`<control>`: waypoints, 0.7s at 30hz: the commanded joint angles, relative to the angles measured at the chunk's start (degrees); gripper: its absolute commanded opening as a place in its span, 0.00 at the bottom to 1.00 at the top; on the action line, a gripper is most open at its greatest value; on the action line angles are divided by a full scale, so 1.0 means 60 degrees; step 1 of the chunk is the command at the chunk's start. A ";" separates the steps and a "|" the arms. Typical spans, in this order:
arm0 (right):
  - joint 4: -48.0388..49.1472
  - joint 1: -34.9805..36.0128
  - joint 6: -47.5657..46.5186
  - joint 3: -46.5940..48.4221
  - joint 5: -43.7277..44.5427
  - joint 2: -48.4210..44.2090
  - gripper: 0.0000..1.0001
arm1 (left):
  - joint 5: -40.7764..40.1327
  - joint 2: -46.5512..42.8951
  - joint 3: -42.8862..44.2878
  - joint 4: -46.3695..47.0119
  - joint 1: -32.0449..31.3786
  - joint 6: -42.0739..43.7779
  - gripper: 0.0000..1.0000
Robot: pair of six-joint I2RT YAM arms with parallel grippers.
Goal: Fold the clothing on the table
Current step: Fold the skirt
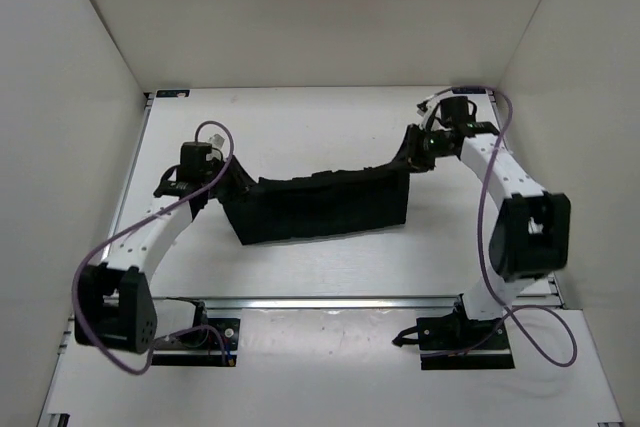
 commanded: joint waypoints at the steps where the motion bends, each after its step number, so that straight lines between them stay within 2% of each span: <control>1: 0.1170 -0.0251 -0.0604 0.1816 0.0741 0.1616 0.20 | -0.1093 0.0941 0.0471 0.0933 0.0612 0.0304 0.48; 3: 0.0983 -0.0047 -0.0794 0.2870 0.1002 0.2294 0.39 | -0.0814 0.1163 0.0559 0.1386 0.0845 -0.0002 0.68; 6: 0.0703 0.0058 -0.0927 0.3799 0.1719 0.2414 0.48 | -0.0491 0.1033 0.0895 0.1434 0.0935 -0.0091 0.72; 8: 0.0980 0.0044 -0.0825 0.3332 0.2084 0.1890 0.56 | -0.0738 0.0552 0.1013 0.1127 0.0934 0.0069 0.72; 10: 0.1186 -0.0073 -0.0752 0.2150 0.2334 0.1432 0.63 | -0.0681 0.0185 0.0722 0.0790 0.0833 0.0259 0.71; 14: 0.1493 -0.0396 -0.0445 -0.0192 0.2306 0.0291 0.63 | -0.0812 -0.0723 -0.0754 0.0540 0.0409 0.0188 0.72; 18: 0.2386 -0.0514 -0.0312 -0.2333 0.2248 -0.0970 0.64 | -0.0610 -0.1004 -0.2396 0.1283 0.0451 -0.0135 0.72; 21: 0.2695 -0.0587 -0.0254 -0.2952 0.1956 -0.1205 0.63 | -0.0680 -0.0683 -0.2824 0.2046 0.0481 -0.0442 0.71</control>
